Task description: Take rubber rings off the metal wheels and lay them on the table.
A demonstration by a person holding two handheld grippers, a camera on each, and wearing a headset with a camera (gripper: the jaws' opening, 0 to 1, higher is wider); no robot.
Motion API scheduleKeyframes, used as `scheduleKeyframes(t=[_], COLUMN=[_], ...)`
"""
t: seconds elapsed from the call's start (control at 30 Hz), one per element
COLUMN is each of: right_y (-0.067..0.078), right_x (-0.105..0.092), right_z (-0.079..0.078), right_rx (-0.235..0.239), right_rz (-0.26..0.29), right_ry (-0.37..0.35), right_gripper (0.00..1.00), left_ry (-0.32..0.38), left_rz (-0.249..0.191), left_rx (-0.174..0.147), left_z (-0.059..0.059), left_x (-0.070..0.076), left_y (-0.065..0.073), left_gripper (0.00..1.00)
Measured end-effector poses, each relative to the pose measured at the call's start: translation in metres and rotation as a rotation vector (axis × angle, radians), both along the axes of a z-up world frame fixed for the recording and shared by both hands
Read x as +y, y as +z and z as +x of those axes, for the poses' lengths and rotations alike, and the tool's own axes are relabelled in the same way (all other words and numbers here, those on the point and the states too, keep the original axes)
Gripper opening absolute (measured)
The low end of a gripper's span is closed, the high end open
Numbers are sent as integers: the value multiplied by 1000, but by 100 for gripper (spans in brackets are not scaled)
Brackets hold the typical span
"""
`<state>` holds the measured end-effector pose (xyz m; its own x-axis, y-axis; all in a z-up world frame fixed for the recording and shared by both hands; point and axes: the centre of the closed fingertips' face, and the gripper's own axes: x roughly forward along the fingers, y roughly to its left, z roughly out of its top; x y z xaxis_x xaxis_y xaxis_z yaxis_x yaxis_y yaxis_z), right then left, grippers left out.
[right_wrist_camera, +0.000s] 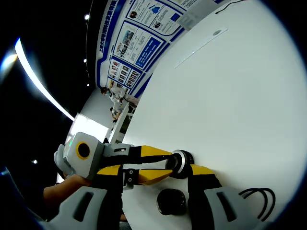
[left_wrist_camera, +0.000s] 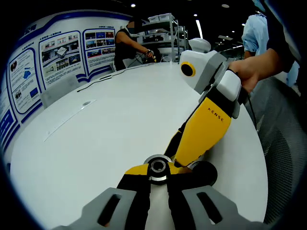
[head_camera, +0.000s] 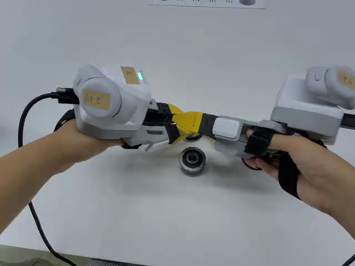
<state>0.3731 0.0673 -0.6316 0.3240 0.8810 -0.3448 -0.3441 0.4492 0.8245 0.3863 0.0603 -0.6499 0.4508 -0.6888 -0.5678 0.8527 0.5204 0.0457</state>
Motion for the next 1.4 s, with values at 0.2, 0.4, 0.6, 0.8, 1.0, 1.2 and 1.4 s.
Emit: scheduleKeyframes(t=[0.2, 0.4, 0.6, 0.8, 1.0, 1.2, 1.4], right_y=[2, 3, -1, -16, -21, -25, -29], right_x=[-4, -5, -7, -15, -17, -19, -22], right_z=[4, 4, 6, 11, 13, 14, 15], right_rx=[29, 25, 34, 87, 106, 131, 135], right_rz=[41, 39, 30, 3, -17, -22, -40], right_ry=[-33, -29, -34, -56, -53, -61, -65], right_gripper=[55, 51, 44, 26, 15, 10, 4], left_ry=[0, -1, -1, -2, -2, -3, -5], left_rz=[1, 1, 1, 0, -1, -1, 0], left_rx=[0, 0, 0, 0, 1, 1, 2], left_z=[0, 0, 0, 0, 0, 0, 0], left_x=[0, 0, 1, 1, 1, 1, 1], left_y=[0, 0, 0, 0, 0, 0, 0], left_gripper=[12, 12, 12, 12, 12, 12, 12])
